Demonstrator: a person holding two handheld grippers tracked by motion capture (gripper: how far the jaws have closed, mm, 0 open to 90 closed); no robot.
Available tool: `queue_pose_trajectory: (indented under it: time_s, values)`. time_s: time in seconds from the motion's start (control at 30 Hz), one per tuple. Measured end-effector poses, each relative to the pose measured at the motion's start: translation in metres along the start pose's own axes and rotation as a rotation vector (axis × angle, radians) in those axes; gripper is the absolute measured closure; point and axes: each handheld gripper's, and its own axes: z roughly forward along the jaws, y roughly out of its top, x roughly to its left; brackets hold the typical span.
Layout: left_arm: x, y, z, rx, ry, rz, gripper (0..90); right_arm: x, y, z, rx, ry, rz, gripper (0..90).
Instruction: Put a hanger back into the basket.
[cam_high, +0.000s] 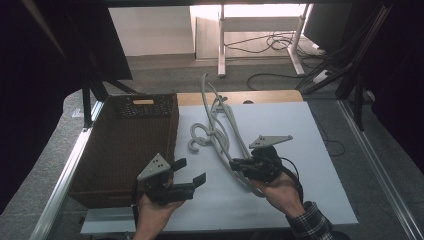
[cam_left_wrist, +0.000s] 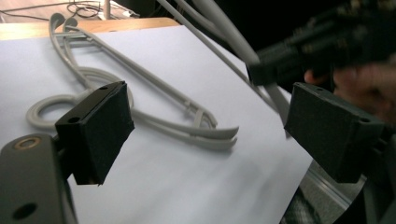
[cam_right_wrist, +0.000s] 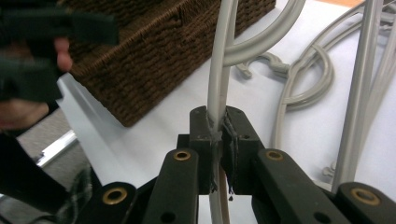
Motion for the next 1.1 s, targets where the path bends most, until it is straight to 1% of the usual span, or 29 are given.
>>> queue_pose_trajectory:
  time_s: [0.03, 0.07, 0.1, 0.17, 0.23, 0.3, 0.33, 0.37, 0.43, 0.5, 0.53, 0.57, 0.67, 0.7, 0.73, 0.77, 0.8, 0.83, 0.87, 0.9, 0.97, 1.0, 1.03, 1.1]
  values:
    - [0.000, 0.000, 0.000, 0.000, 0.000, 0.000, 13.9, 0.001, -0.001, 0.000, -0.002, -0.008, -0.006, 82.7]
    - [0.002, 0.002, 0.002, -0.005, -0.010, -0.007, 13.9, 0.001, -0.001, 0.000, -0.002, -0.008, -0.006, 82.7]
    - [0.005, 0.007, 0.006, -0.011, -0.015, -0.024, 13.7, 0.002, -0.003, 0.001, -0.004, -0.006, -0.004, 82.7]
    - [0.007, 0.010, 0.009, -0.020, -0.011, -0.035, 14.6, 0.002, -0.005, 0.003, -0.003, -0.005, -0.002, 82.7]
    - [0.008, 0.011, 0.010, -0.027, -0.010, -0.041, 16.6, 0.002, -0.006, 0.004, -0.007, -0.004, 0.003, 82.7]
    - [0.011, 0.014, 0.015, -0.051, -0.019, -0.071, 18.4, 0.005, -0.008, 0.006, -0.019, 0.000, 0.014, 82.7]
    - [0.011, 0.014, 0.015, -0.051, -0.019, -0.071, 19.6, 0.005, -0.008, 0.006, -0.019, 0.000, 0.014, 82.7]
    - [0.012, 0.015, 0.016, -0.059, -0.022, -0.080, 19.6, 0.006, -0.008, 0.007, -0.023, 0.009, 0.022, 82.6]
    - [0.015, 0.016, 0.019, -0.075, -0.039, -0.097, 23.2, 0.011, -0.009, 0.008, -0.038, 0.023, 0.031, 82.7]
    - [0.015, 0.016, 0.020, -0.086, -0.056, -0.104, 25.1, 0.013, -0.009, 0.008, -0.049, 0.041, 0.041, 82.6]
    - [0.015, 0.016, 0.020, -0.086, -0.056, -0.104, 26.3, 0.014, -0.009, 0.009, -0.055, 0.050, 0.044, 82.7]
    - [0.017, 0.015, 0.022, -0.096, -0.079, -0.107, 27.1, 0.016, -0.009, 0.009, -0.059, 0.055, 0.045, 82.6]
    - [0.019, 0.015, 0.023, -0.106, -0.115, -0.116, 31.4, 0.018, -0.009, 0.010, -0.065, 0.078, 0.055, 82.6]
    - [0.019, 0.015, 0.023, -0.106, -0.115, -0.116, 32.7, 0.019, -0.008, 0.010, -0.064, 0.084, 0.058, 82.7]
    - [0.021, 0.014, 0.024, -0.114, -0.150, -0.127, 34.6, 0.019, -0.009, 0.011, -0.064, 0.087, 0.059, 82.6]
    - [0.021, 0.014, 0.024, -0.114, -0.150, -0.127, 36.3, 0.020, -0.009, 0.011, -0.064, 0.094, 0.059, 82.6]
    - [0.022, 0.014, 0.024, -0.117, -0.167, -0.136, 36.3, 0.020, -0.009, 0.011, -0.064, 0.094, 0.059, 82.6]
    - [0.025, 0.013, 0.025, -0.121, -0.185, -0.150, 39.2, 0.021, -0.009, 0.012, -0.066, 0.104, 0.060, 82.6]
    - [0.025, 0.013, 0.025, -0.121, -0.185, -0.150, 40.9, 0.022, -0.009, 0.013, -0.066, 0.110, 0.062, 82.6]
    - [0.026, 0.013, 0.025, -0.122, -0.194, -0.151, 40.9, 0.022, -0.009, 0.013, -0.066, 0.110, 0.062, 82.6]
    - [0.028, 0.013, 0.026, -0.123, -0.205, -0.157, 44.0, 0.022, -0.009, 0.014, -0.071, 0.118, 0.056, 82.6]
    - [0.029, 0.012, 0.027, -0.125, -0.222, -0.164, 46.1, 0.023, -0.009, 0.014, -0.075, 0.135, 0.056, 82.6]
    - [0.029, 0.012, 0.027, -0.128, -0.229, -0.166, 47.2, 0.023, -0.010, 0.015, -0.077, 0.143, 0.058, 82.7]
    - [0.029, 0.012, 0.027, -0.128, -0.232, -0.166, 48.9, 0.024, -0.010, 0.015, -0.078, 0.149, 0.060, 82.6]
